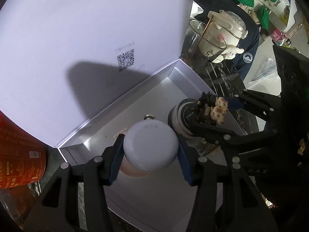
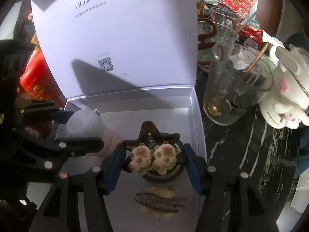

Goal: Organize objects
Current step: 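Lower the claw clip onto the jar with the right gripper while the left lowers the compact, then open both grippers to release the claw clip and the white compact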

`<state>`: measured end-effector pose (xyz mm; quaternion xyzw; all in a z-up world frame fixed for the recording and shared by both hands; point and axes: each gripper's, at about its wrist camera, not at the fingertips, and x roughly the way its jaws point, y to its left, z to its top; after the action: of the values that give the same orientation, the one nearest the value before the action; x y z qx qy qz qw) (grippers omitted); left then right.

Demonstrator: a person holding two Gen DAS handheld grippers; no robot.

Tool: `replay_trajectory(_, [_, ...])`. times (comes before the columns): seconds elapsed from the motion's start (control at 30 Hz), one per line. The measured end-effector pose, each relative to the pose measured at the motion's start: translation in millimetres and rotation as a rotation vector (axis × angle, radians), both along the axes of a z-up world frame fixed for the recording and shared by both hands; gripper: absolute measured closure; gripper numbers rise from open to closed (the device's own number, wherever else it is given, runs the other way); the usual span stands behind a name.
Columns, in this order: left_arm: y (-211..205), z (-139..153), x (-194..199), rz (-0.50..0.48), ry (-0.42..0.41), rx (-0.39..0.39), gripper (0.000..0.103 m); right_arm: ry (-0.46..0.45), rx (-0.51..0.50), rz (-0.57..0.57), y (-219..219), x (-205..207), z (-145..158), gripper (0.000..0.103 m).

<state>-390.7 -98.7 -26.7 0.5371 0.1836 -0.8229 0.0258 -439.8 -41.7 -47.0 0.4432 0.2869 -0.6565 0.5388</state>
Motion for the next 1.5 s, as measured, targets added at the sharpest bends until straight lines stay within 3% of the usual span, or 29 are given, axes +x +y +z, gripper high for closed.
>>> replay_trajectory(0.63, [-5.0, -13.9, 6.4, 0.056, 0.030, -0.007, 0.053, 0.035, 0.020, -0.001, -6.8, -1.5, -11.8, 0.042])
replay_trajectory(1.03, [-1.3, -11.5, 7.5, 0.044, 0.012, -0.002, 0.053, 0.001, 0.066, -0.028, -6.8, -8.9, -10.6, 0.041])
replay_trajectory(1.3, [-2.6, -7.8, 13.3, 0.069, -0.027, 0.039, 0.053, 0.028, 0.073, -0.050, 1.6, -10.5, 7.0, 0.041])
replay_trajectory(1.5, [-6.4, 9.1, 18.1, 0.080, -0.020, 0.009, 0.053, 0.055, 0.055, -0.067, 6.1, -9.5, 33.7, 0.041])
